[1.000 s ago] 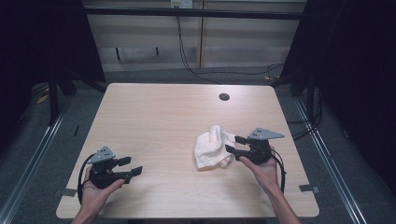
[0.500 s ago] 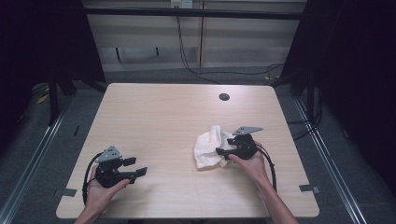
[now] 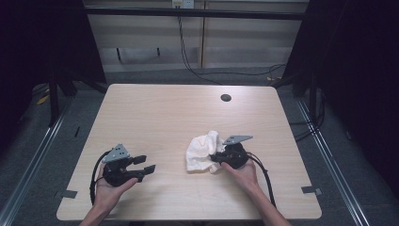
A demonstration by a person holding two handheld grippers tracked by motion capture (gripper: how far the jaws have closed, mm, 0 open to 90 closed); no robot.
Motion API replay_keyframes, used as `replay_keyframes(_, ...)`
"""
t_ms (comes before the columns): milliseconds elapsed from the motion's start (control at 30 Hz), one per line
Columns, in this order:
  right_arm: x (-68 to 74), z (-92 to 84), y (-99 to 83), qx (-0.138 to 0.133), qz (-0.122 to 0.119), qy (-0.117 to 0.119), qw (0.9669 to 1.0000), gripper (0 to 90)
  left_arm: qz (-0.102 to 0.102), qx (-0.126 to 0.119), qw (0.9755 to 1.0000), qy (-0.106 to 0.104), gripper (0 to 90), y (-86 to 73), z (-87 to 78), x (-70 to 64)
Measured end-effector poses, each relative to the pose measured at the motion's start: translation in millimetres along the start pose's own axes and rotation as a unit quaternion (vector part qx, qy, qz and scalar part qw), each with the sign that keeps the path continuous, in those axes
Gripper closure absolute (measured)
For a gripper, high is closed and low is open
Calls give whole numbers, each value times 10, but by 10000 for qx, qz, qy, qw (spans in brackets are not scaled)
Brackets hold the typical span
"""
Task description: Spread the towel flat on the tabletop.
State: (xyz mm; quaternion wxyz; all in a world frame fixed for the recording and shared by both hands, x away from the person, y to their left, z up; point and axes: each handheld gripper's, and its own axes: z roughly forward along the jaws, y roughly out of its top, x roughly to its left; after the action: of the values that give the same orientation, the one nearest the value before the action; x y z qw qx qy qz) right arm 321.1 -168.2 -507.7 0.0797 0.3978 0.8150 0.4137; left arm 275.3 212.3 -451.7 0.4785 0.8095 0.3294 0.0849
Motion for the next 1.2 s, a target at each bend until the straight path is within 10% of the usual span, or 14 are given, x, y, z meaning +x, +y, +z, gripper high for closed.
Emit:
replay_keyframes(267,270,78,-5,45,12,337,9994,786,120,95,9996,-236,606,62,67,-83)
replay_keyframes(467,460,-22,44,-36,-100,395,9992,579,366,257,9980,-458,715,194,300,-163)
replay_keyframes(767,40,-588,52,-479,112,-224,9985,610,296,344,9950,-893,720,424,701,-326)
replay_keyframes(1000,-231,-399,30,-298,173,-334,9988,658,341,545,9956,-686,553,373,997,-391)
replay_keyframes(1200,-318,-161,72,-239,159,-316,9991,629,6,853,9943,-639,832,264,1105,-270)
